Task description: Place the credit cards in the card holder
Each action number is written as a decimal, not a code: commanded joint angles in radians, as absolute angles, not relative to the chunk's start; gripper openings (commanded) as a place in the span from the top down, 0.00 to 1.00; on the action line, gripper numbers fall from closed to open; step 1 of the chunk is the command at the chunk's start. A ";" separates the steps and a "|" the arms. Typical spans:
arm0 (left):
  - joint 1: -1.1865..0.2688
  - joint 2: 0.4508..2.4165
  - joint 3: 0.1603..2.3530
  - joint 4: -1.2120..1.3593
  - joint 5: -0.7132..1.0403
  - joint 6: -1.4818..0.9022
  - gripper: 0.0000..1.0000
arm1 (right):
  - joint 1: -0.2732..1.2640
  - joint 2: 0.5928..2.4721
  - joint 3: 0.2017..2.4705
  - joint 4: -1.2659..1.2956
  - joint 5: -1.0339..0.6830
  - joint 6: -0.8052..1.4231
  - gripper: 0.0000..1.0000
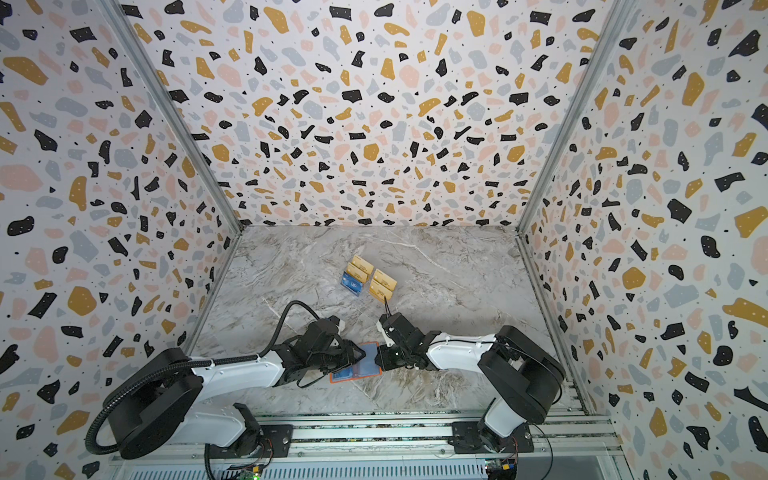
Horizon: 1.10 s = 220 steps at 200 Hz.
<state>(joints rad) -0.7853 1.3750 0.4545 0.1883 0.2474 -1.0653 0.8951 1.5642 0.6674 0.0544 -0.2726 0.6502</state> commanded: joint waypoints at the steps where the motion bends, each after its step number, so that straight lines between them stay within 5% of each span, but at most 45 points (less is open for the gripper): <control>1: -0.778 1.380 0.442 0.213 0.240 -1.062 0.56 | 0.906 1.571 0.667 0.023 -0.262 0.660 0.81; 220: -0.749 1.412 0.250 0.673 0.379 -1.227 0.57 | 0.908 1.580 0.686 0.031 -0.260 0.657 0.82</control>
<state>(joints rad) -0.7570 1.3949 0.2714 0.5785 0.3290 -1.2064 0.9001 1.5700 0.6704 0.0582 -0.2687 0.6533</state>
